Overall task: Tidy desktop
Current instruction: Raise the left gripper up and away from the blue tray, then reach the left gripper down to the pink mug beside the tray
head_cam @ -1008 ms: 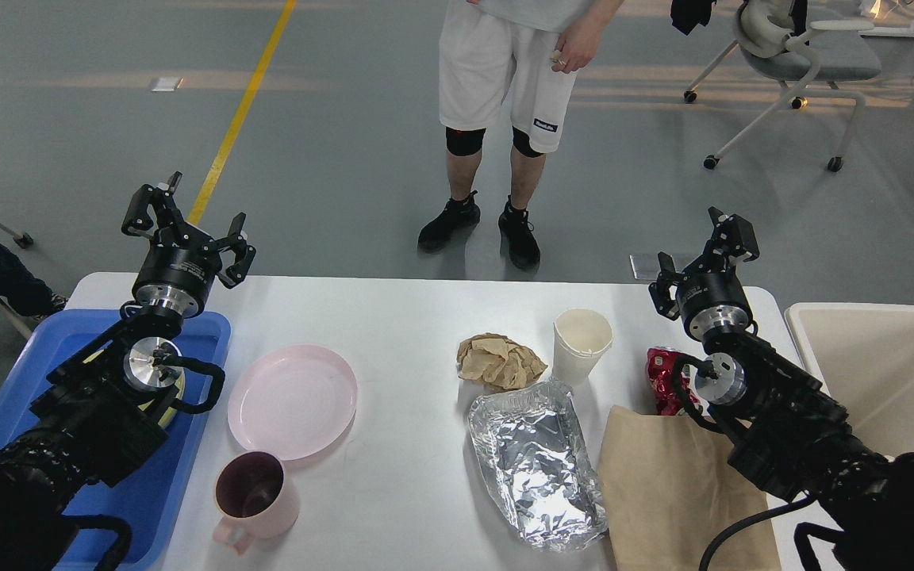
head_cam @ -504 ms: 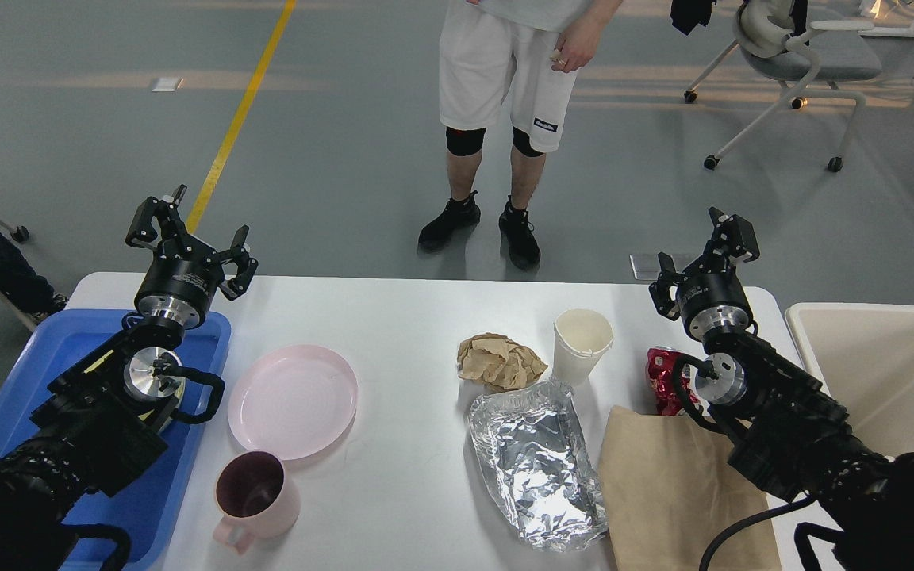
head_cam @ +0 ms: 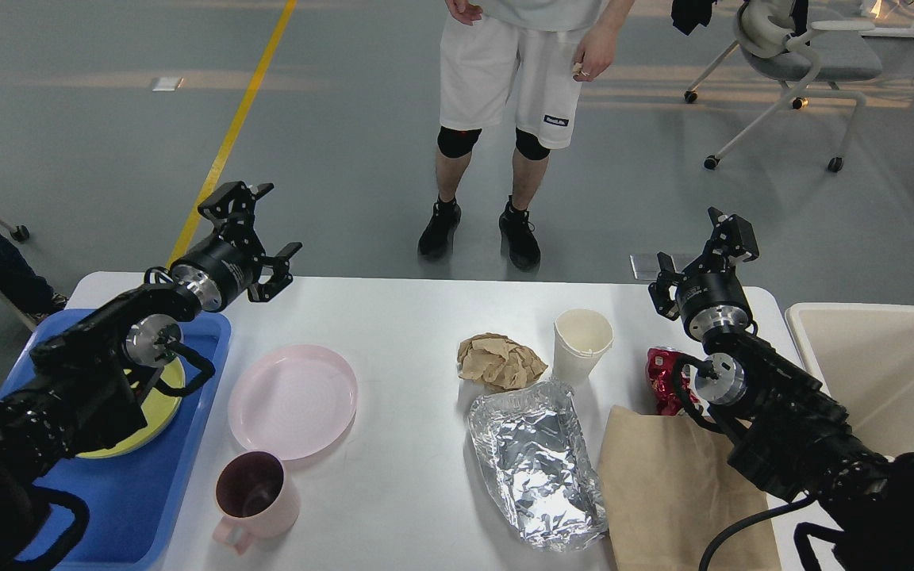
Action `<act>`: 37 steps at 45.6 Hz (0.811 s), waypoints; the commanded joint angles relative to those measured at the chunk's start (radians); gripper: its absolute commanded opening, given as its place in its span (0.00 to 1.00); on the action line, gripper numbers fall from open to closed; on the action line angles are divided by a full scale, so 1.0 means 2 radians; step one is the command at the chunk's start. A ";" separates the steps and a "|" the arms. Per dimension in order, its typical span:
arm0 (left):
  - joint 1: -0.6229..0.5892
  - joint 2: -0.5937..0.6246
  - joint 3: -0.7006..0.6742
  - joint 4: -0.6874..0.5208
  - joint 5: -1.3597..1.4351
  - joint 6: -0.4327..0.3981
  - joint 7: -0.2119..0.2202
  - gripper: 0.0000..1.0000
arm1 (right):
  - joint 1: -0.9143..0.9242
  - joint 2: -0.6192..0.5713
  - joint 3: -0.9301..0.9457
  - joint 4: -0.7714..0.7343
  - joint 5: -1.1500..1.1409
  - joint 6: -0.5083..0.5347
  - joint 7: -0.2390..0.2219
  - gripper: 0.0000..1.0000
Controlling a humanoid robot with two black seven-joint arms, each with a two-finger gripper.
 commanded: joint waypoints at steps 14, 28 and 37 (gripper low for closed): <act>-0.112 0.045 0.370 0.005 0.009 -0.002 0.003 0.96 | 0.000 0.000 0.000 0.000 0.000 0.000 0.000 1.00; -0.175 0.050 0.563 -0.001 0.009 -0.085 0.002 0.96 | 0.000 0.000 0.000 0.000 0.000 0.001 0.000 1.00; -0.215 0.058 0.658 -0.013 0.010 -0.190 0.003 0.96 | 0.000 0.000 0.000 0.000 0.000 0.000 0.000 1.00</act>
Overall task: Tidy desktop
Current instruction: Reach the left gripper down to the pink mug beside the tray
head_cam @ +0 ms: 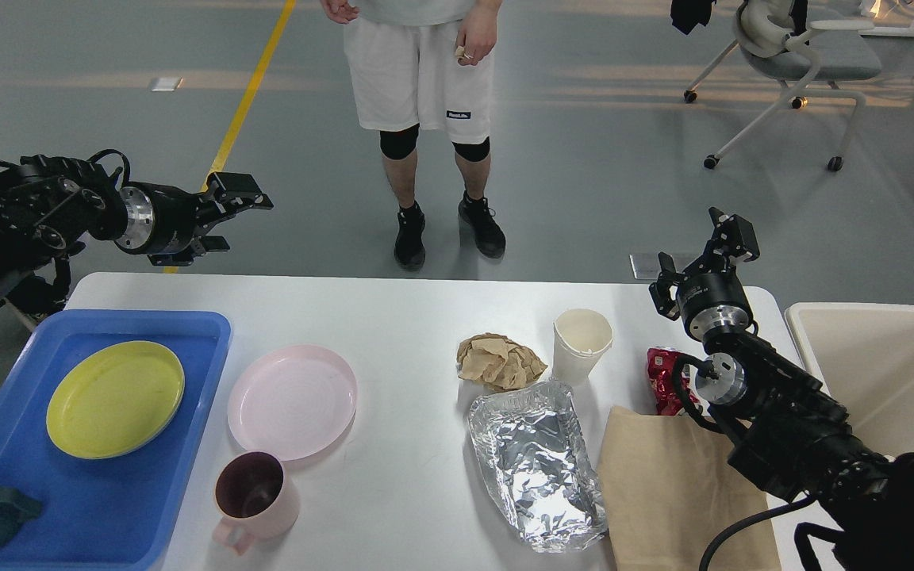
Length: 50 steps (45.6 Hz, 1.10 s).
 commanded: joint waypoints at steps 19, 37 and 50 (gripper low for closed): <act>-0.178 0.008 0.269 -0.209 0.029 -0.120 0.001 0.96 | 0.000 0.000 0.000 0.000 0.000 0.001 0.000 1.00; -0.226 -0.068 0.304 -0.335 0.101 -0.120 0.080 0.96 | 0.000 0.000 0.000 0.000 0.000 0.000 0.000 1.00; -0.174 -0.088 0.290 -0.358 0.101 -0.120 0.095 0.96 | 0.000 0.000 0.000 0.000 0.000 0.000 0.000 1.00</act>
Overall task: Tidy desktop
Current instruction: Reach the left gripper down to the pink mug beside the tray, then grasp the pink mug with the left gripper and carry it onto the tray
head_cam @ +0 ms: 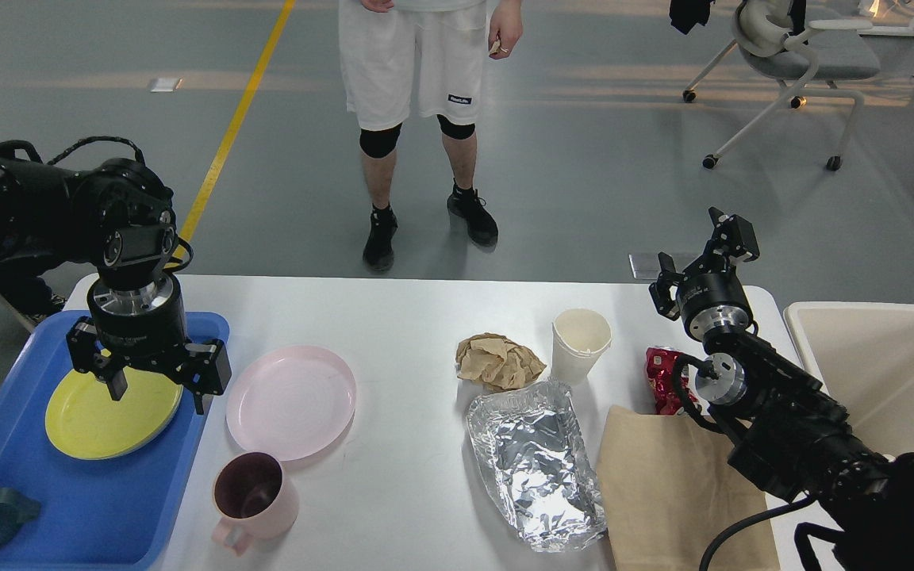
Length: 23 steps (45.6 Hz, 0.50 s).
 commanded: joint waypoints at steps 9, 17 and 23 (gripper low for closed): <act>0.084 -0.004 -0.042 0.004 0.000 0.000 0.001 0.96 | 0.000 0.000 0.000 0.000 0.000 0.000 0.000 1.00; 0.096 -0.004 -0.042 0.007 -0.001 0.000 0.000 0.96 | 0.000 0.000 0.000 0.000 -0.001 0.000 0.000 1.00; 0.113 -0.005 -0.045 0.015 -0.002 0.000 0.000 0.96 | 0.000 0.000 0.000 0.000 0.000 0.000 0.000 1.00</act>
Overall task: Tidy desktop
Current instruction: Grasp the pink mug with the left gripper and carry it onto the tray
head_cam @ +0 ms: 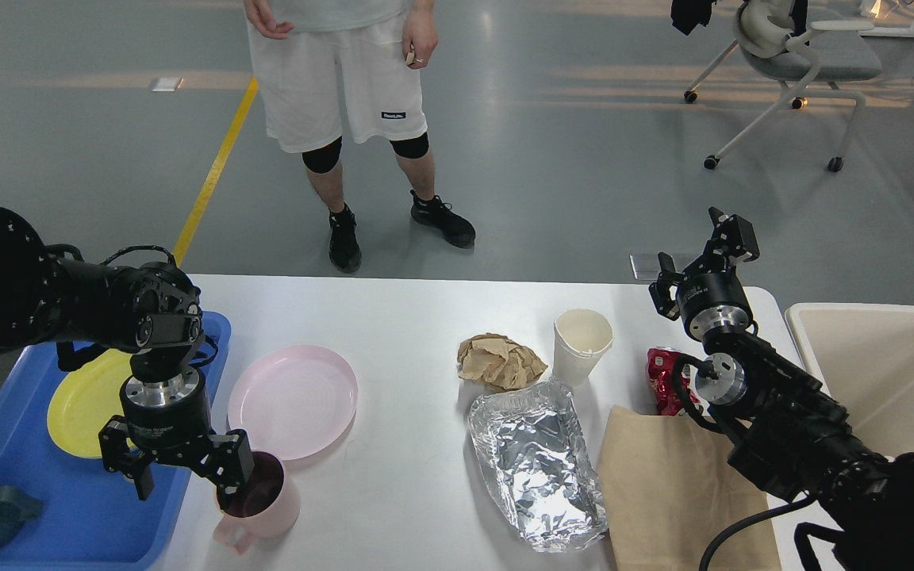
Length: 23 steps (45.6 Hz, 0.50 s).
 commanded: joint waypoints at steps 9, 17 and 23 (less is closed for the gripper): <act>0.025 -0.004 -0.015 0.031 -0.001 0.000 -0.001 0.95 | 0.000 0.000 0.000 0.000 0.000 0.000 0.000 1.00; 0.032 -0.005 -0.016 0.051 -0.002 0.000 -0.001 0.94 | 0.000 0.000 0.000 0.000 0.000 0.000 0.000 1.00; 0.043 -0.005 -0.031 0.054 -0.002 0.000 0.000 0.85 | 0.000 0.000 0.000 0.000 0.000 0.000 0.000 1.00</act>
